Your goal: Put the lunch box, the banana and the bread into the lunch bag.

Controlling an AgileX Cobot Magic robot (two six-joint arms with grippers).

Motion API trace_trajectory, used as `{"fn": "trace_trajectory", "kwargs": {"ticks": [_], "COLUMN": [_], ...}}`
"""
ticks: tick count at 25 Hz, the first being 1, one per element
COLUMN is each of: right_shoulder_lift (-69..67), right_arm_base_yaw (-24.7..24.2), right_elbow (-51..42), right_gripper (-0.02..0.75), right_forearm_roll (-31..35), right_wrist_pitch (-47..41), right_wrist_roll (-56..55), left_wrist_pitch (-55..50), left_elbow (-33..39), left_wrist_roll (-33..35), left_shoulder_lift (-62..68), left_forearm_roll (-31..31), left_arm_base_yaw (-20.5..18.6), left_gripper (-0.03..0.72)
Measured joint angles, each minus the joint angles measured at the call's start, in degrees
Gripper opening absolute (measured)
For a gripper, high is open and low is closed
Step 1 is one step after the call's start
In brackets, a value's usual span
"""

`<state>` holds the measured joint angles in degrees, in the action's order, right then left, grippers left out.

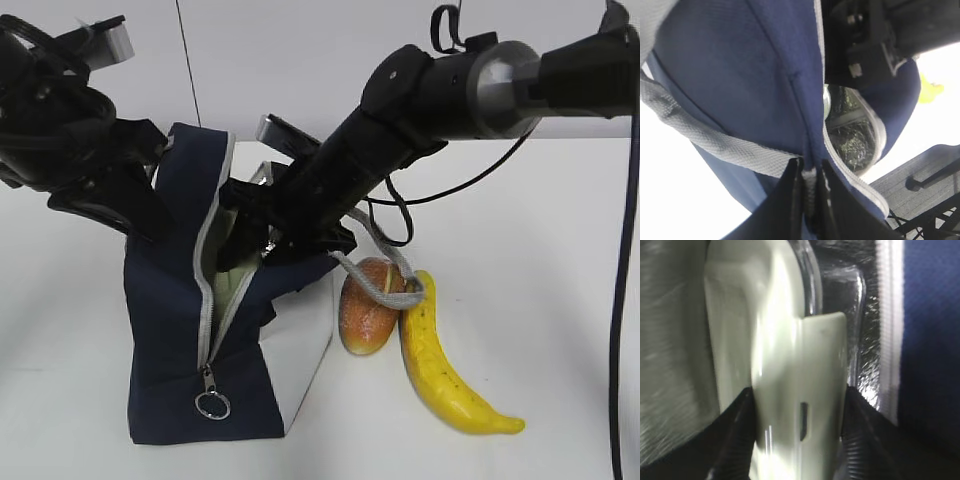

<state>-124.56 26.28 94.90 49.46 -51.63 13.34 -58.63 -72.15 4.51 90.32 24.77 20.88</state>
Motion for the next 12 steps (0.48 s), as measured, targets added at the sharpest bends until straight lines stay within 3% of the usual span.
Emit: {"fn": "trace_trajectory", "kwargs": {"ticks": [7, 9, 12], "right_shoulder_lift": [-2.0, -2.0, -2.0], "right_arm_base_yaw": [0.0, 0.0, 0.0], "right_elbow": [0.4, 0.4, 0.7], "right_gripper": [0.384, 0.423, 0.54], "right_forearm_roll": [0.1, 0.1, 0.6], "right_wrist_pitch": [-0.2, -0.3, -0.3], "right_wrist_roll": [0.0, 0.0, 0.0], "left_wrist_pitch": [-0.3, -0.3, -0.5], "left_elbow": [0.0, 0.0, 0.0], "left_wrist_roll": [0.0, 0.0, 0.0], "left_shoulder_lift": [0.0, 0.0, 0.0], "left_forearm_roll": [-0.2, -0.2, -0.2], "left_arm_base_yaw": [0.0, 0.0, 0.0], "left_gripper": [0.02, 0.02, 0.02]}}
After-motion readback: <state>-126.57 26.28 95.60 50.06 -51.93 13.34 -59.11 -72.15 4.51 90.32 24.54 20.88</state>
